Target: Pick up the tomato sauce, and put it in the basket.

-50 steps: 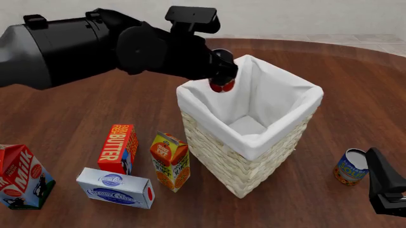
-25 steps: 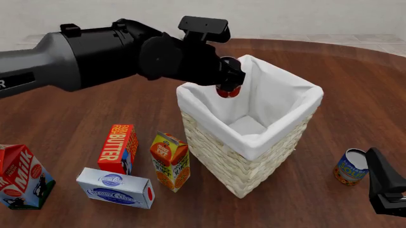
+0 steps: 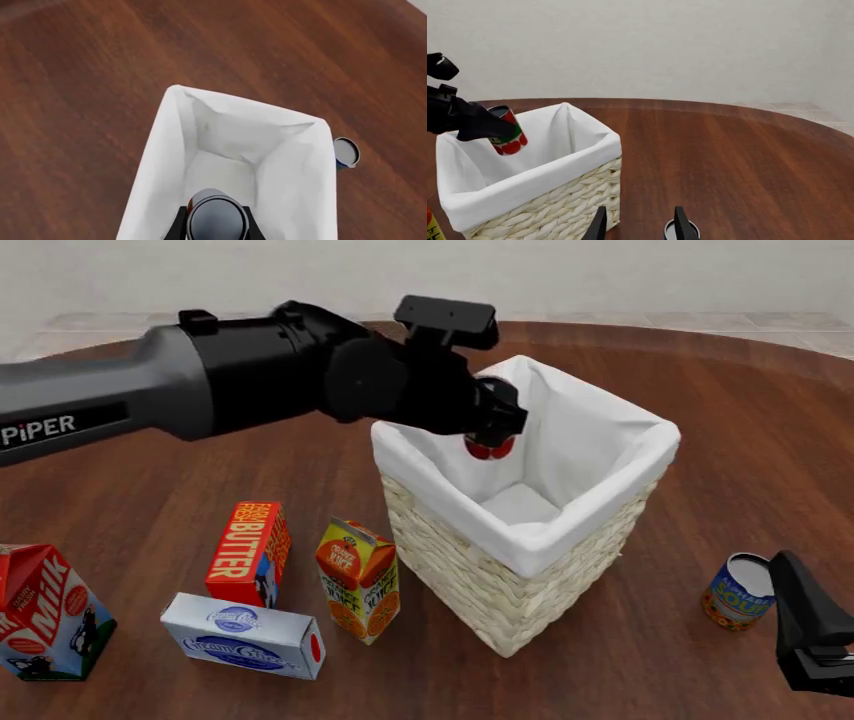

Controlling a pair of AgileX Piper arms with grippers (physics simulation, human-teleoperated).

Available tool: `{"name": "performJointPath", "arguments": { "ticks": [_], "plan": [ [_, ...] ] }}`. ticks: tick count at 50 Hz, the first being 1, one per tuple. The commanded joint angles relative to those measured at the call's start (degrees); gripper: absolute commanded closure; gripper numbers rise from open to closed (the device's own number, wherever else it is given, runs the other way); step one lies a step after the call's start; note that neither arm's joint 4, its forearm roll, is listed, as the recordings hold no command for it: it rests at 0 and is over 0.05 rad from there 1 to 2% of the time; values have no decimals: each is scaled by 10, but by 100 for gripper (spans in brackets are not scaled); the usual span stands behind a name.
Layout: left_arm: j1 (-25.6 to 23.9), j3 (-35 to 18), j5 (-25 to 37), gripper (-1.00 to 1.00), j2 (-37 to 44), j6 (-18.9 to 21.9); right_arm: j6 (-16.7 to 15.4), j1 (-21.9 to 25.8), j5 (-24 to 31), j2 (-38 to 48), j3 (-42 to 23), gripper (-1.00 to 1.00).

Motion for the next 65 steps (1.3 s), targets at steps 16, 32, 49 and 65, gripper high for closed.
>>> {"name": "performJointPath", "arguments": {
  "ticks": [16, 32, 49, 65],
  "plan": [
    [-6, -15, -4, 100, 28, 12, 0, 0, 2, -2, 0, -100],
    [-10, -21, -11, 100, 50, 10, 0, 0, 2, -1, 0, -100],
    [-11, -29, -16, 100, 69, 12, 0, 0, 2, -2, 0, -100],
    [-9, -29, -20, 100, 80, 17, 0, 0, 2, -2, 0, -100]
  ]
}}
